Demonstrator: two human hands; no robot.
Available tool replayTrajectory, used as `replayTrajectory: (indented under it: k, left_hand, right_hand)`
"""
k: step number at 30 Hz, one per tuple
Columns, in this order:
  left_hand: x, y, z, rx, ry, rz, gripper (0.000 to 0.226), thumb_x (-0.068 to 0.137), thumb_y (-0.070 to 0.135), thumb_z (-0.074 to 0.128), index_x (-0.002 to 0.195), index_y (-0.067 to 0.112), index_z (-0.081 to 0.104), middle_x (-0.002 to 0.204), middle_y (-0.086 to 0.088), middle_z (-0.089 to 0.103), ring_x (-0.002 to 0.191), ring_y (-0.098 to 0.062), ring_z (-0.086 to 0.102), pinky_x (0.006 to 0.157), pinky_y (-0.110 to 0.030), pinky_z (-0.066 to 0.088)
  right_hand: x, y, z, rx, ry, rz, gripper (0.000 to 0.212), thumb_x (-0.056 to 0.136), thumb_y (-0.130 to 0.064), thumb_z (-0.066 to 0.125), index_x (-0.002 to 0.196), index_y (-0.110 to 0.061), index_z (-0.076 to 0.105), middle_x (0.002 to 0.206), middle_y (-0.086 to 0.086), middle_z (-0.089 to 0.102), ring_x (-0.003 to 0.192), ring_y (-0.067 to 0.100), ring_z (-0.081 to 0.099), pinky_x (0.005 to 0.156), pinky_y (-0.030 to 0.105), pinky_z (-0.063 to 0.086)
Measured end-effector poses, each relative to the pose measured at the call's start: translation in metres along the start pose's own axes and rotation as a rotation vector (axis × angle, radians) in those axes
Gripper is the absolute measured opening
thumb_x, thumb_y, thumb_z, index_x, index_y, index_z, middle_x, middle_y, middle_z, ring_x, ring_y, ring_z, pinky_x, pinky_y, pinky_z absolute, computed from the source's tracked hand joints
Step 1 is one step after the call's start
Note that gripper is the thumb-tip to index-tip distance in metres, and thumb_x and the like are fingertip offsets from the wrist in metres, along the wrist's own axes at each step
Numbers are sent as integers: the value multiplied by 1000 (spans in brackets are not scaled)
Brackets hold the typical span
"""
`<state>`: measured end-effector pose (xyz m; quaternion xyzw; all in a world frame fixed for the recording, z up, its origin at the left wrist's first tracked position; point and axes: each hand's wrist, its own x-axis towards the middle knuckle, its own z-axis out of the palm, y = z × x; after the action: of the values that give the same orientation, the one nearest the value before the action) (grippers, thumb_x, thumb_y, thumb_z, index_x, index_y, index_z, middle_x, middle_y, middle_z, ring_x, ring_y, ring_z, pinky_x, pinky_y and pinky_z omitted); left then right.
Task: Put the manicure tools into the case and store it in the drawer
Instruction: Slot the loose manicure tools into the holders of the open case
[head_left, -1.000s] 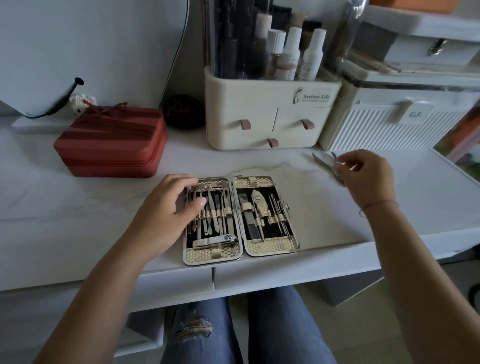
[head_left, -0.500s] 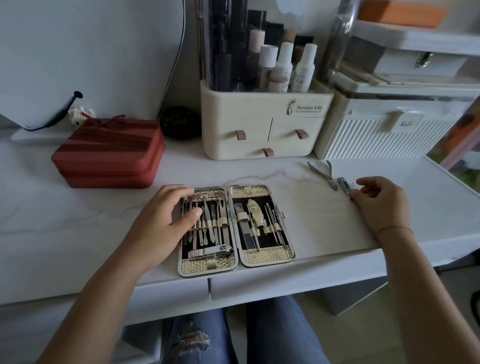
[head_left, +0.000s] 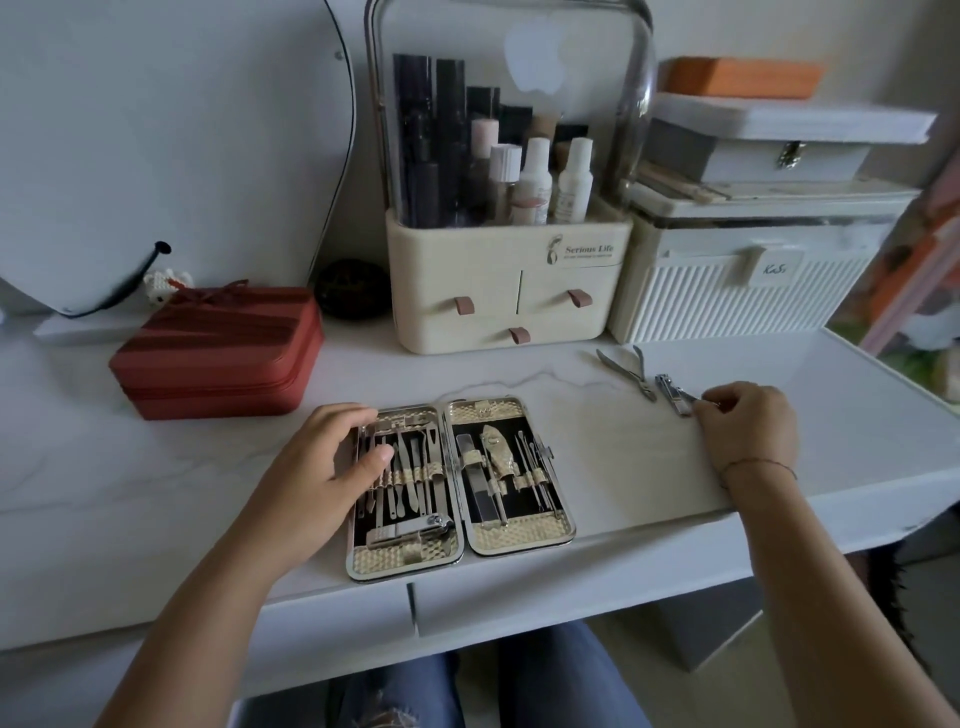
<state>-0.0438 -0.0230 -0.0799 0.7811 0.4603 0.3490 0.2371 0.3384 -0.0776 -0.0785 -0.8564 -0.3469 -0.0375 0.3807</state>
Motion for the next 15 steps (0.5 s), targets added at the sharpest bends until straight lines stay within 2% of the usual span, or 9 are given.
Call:
replayTrajectory:
  k: [5,9,11,13,15]
  left_hand:
    - [-1,0,0,-28,8,-18,37,86,32,60,122,25,55,121,17,50,116,4,45,91,0,25]
    - [-2,2,-1,-53,35,-17,36,86,36,58,121,26,55,120,17,52,113,3,48,93,-9,30]
    - [-2,4,-2,-30,58,4,33,87,34,58,118,24,57,117,15,53,112,1,49,96,-13,34]
    - [-2,9,-3,14,84,35,32,88,38,58,115,23,60,114,15,56,111,-1,50,98,-19,36]
    - [-2,18,-5,43,102,75,36,85,47,55,111,23,63,111,16,59,109,0,52,96,-19,37]
  right_hand:
    - [-1,0,0,-26,-11,6,18,83,-16,59,92,-6,70,106,23,62,101,40,54,85,39,43]
    - [-13,-7,-12,125,63,-43,19,87,-15,55,98,-5,66,105,19,62,98,34,54,79,33,38]
    - [-30,-18,-19,221,102,-111,17,87,-15,56,98,-5,65,101,16,63,89,28,54,75,28,35]
    - [-54,-35,-23,305,46,-199,13,86,-15,59,95,-8,66,92,11,64,76,20,52,70,25,36]
    - [-81,-59,-26,420,-90,-272,7,84,-15,63,91,-16,67,83,3,66,70,11,56,63,15,40]
